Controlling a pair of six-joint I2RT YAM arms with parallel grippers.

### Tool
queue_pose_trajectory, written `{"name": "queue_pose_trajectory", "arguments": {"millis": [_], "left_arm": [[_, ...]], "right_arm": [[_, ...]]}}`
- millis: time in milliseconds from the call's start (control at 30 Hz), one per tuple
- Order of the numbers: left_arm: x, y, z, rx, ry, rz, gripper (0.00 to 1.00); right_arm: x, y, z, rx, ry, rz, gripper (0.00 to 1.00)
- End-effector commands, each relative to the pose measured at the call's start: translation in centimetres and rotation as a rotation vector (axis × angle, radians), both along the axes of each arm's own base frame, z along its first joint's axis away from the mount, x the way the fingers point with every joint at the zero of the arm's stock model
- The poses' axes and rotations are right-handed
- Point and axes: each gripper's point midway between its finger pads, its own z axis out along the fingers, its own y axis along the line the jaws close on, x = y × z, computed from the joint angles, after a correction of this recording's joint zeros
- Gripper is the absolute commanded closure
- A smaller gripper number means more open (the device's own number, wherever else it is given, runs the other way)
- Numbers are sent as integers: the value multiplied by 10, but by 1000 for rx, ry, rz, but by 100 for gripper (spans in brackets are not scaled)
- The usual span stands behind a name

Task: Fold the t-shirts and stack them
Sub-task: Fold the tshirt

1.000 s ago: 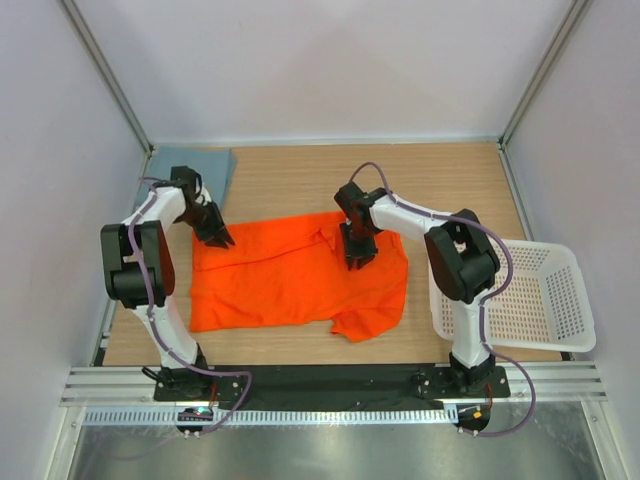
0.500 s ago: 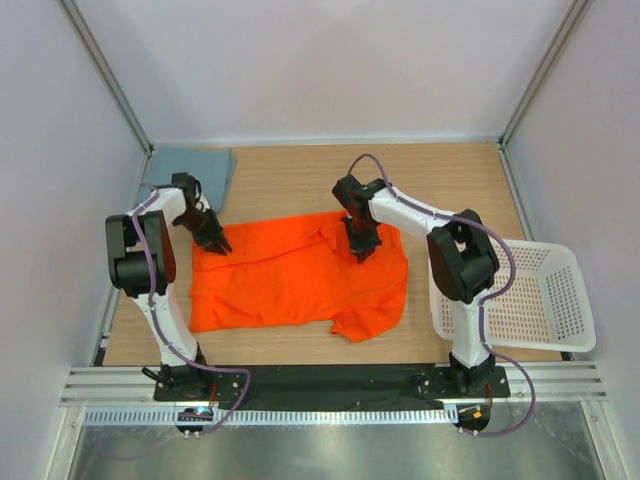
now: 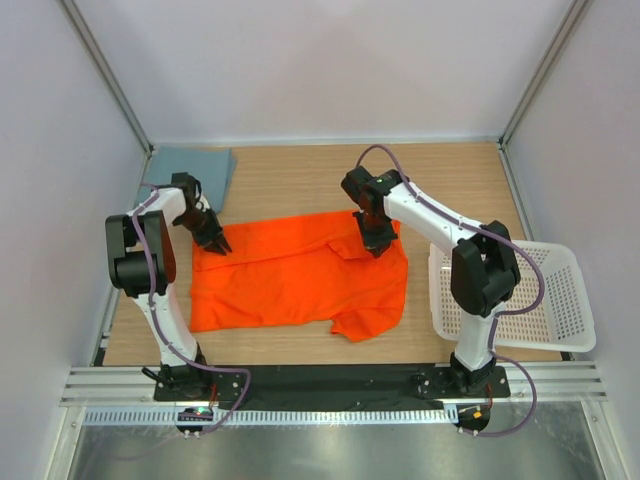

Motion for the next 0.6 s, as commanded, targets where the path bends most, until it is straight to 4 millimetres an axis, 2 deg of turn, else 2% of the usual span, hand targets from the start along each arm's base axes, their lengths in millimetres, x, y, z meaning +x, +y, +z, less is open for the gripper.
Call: {"name": "queue_pose_trajectory", "arguments": {"millis": [0, 400, 533, 567], "left_arm": [[-3, 10, -11, 40, 16, -19, 77], [-7, 15, -14, 70, 28, -35, 77], [-5, 15, -13, 69, 24, -36, 77], [-6, 15, -12, 68, 28, -38, 77]], "right_arm": [[-5, -19, 16, -48, -29, 6, 99], [-21, -32, 1, -85, 25, 17, 98], [-29, -31, -34, -46, 92, 5, 78], [-33, -31, -42, -47, 128, -3, 76]]}}
